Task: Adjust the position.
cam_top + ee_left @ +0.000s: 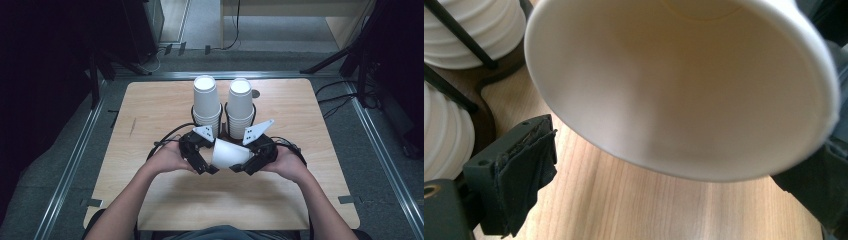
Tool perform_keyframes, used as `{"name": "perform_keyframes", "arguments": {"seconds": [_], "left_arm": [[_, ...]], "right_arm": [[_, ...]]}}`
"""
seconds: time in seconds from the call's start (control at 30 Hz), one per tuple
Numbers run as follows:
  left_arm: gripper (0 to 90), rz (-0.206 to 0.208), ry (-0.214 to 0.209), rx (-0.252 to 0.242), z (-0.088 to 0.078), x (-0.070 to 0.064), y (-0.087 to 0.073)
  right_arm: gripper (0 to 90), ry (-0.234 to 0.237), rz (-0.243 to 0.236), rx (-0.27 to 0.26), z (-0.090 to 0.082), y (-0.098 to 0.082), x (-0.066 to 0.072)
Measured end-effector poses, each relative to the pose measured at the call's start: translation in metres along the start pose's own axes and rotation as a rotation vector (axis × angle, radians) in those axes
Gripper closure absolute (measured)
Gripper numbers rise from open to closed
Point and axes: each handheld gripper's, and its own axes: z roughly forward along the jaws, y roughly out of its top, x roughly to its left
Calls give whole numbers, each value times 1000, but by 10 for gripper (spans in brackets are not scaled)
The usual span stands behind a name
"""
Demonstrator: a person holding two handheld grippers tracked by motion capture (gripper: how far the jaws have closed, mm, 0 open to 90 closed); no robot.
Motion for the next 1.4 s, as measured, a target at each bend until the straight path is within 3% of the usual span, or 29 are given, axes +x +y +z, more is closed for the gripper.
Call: {"name": "perform_keyframes", "arguments": {"seconds": [0.33,0.47,0.63,0.83,1.2,1.4], "left_arm": [[11,-32,-33,-86,-8,0,-5],[11,-42,-50,-156,-13,-1,-6],[12,-46,-78,-210,-15,-3,-6],[11,-55,-106,-235,-11,-5,-3],[45,-63,-138,-284,-10,-5,-1],[87,-76,-147,-282,-11,-4,-1]], "right_arm": [[223,1,28,-64,-14,-4,-1],[222,3,27,-92,-20,-4,0],[222,10,18,-127,-24,-4,2],[220,39,7,-161,-22,-3,4],[221,72,-21,-147,-11,2,9],[221,85,-18,-146,-9,3,9]]}}
